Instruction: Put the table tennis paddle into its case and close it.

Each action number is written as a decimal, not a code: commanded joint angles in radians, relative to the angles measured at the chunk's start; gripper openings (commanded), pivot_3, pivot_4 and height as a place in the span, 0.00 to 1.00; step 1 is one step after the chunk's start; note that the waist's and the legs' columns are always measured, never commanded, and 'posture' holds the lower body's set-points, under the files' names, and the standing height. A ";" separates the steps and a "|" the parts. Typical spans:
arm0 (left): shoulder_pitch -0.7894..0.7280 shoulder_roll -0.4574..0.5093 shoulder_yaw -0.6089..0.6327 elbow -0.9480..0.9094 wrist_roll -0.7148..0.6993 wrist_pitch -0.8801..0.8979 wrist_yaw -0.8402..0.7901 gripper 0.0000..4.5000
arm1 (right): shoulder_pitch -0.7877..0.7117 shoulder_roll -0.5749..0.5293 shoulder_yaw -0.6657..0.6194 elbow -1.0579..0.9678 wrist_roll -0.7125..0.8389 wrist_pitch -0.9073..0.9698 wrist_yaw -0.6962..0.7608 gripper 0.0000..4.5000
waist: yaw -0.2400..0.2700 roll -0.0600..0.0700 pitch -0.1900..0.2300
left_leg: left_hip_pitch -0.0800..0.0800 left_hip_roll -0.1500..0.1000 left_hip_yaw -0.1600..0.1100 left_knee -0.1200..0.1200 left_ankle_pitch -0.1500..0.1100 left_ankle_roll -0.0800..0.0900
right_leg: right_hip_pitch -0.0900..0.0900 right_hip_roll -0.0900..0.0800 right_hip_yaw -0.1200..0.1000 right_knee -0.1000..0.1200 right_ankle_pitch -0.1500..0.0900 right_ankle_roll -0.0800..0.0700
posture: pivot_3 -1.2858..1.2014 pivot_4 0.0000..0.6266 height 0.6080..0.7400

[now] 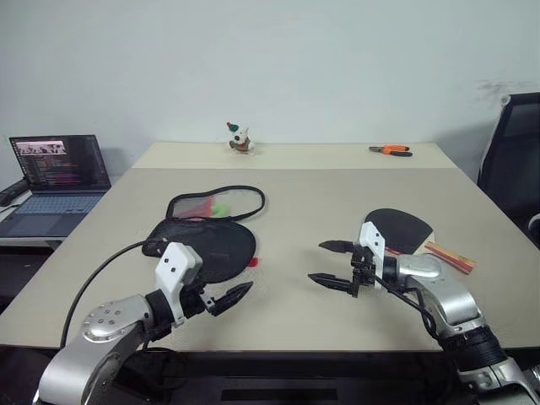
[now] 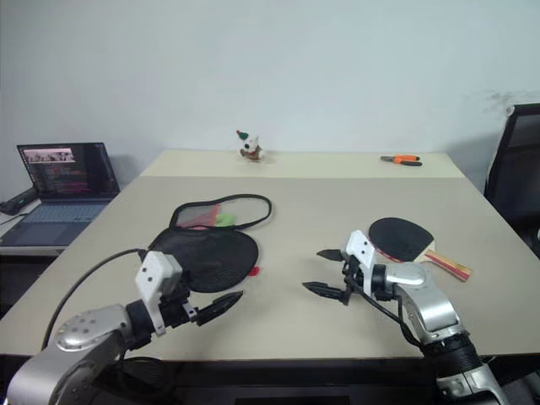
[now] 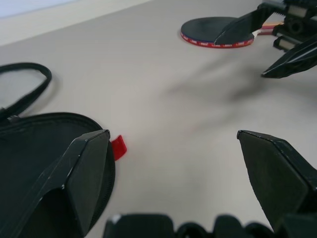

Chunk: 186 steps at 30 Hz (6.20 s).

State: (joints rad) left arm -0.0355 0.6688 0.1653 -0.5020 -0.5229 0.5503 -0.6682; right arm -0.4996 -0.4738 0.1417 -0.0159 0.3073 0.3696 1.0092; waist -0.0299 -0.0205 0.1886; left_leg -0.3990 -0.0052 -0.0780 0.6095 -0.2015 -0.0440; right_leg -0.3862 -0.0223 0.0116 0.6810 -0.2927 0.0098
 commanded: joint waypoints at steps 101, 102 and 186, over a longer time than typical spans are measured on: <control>-0.210 0.091 0.080 0.429 0.101 -0.047 -0.361 0.61 | -0.147 0.343 -0.053 0.065 -0.002 0.447 -0.678 1.00 | -0.002 -0.002 0.000 | -0.001 0.001 0.000 0.002 0.000 0.001 | -0.002 0.001 0.002 0.001 0.003 0.000 | 0.52 0.24 1.00; -0.197 0.092 0.081 0.419 0.098 -0.048 -0.358 0.61 | -0.156 0.360 -0.053 0.092 -0.014 0.432 -0.692 1.00 | -0.002 -0.002 0.000 | -0.001 0.001 0.000 0.002 0.000 0.001 | -0.002 0.001 0.002 0.001 0.003 0.000 | 0.52 0.24 1.00; -0.397 0.132 0.057 0.446 -0.004 -0.068 -0.402 0.62 | -0.777 -0.019 0.048 1.167 -0.319 0.135 -0.145 0.01 | -0.024 -0.001 0.001 | -0.002 0.000 0.005 -0.001 -0.002 0.003 | -0.004 0.002 0.003 -0.001 0.003 -0.001 | 0.52 0.24 1.00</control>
State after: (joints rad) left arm -0.4100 0.7844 0.1929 -0.0450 -0.5094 0.4967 -1.0672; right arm -1.2329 -0.4723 0.1960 1.1434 0.0113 0.5450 0.8638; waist -0.0542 -0.0219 0.1898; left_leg -0.4010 -0.0054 -0.0729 0.6085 -0.2031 -0.0411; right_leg -0.3904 -0.0198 0.0149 0.6804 -0.2894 0.0093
